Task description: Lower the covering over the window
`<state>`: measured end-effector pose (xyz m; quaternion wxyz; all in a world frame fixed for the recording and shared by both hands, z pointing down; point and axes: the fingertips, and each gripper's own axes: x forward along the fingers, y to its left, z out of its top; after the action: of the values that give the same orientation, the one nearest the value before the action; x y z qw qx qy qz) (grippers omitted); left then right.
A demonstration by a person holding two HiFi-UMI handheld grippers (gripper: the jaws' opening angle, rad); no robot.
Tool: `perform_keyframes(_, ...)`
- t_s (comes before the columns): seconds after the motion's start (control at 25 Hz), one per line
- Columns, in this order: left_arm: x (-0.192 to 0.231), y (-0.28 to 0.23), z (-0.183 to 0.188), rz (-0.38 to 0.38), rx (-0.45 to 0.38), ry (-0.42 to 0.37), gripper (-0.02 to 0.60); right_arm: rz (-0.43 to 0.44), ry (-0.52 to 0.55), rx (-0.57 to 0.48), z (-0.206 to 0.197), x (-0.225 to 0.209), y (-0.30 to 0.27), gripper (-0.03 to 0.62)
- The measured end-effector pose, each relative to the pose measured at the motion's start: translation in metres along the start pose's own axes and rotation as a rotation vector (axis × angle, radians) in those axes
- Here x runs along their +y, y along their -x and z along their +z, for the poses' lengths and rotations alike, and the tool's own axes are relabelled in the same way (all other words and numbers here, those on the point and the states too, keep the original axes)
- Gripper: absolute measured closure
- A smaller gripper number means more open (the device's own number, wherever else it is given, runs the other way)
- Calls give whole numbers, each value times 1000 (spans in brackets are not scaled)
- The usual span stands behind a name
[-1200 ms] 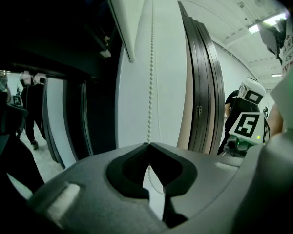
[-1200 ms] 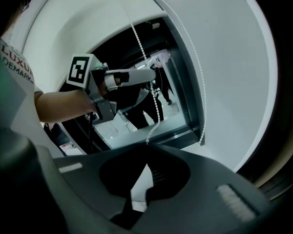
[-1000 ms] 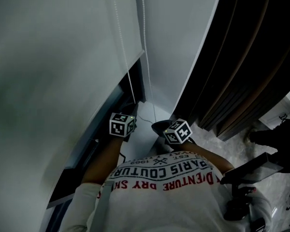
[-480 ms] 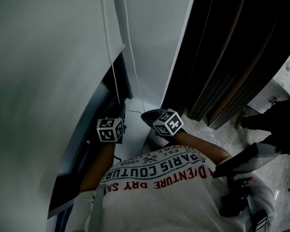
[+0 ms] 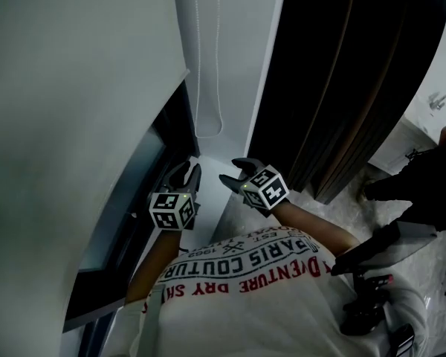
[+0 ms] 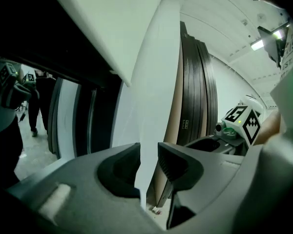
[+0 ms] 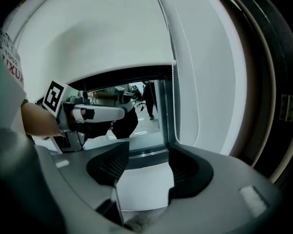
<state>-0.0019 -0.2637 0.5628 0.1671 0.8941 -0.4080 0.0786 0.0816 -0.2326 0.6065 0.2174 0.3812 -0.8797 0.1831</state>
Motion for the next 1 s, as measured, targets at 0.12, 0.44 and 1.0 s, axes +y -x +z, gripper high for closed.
perform_keyframes(0.12, -9, 7, -2, -28, -4, 10, 466, 41, -26, -14, 2, 10, 3, 353)
perform_keyframes(0.44, -35, 24, 13, -158, -22, 80, 578, 199, -153, -112, 24, 47, 16, 588)
perform_keyframes(1.0, -42, 39, 27, -188, -54, 125, 578, 306, -122, -135, 42, 64, 21, 588)
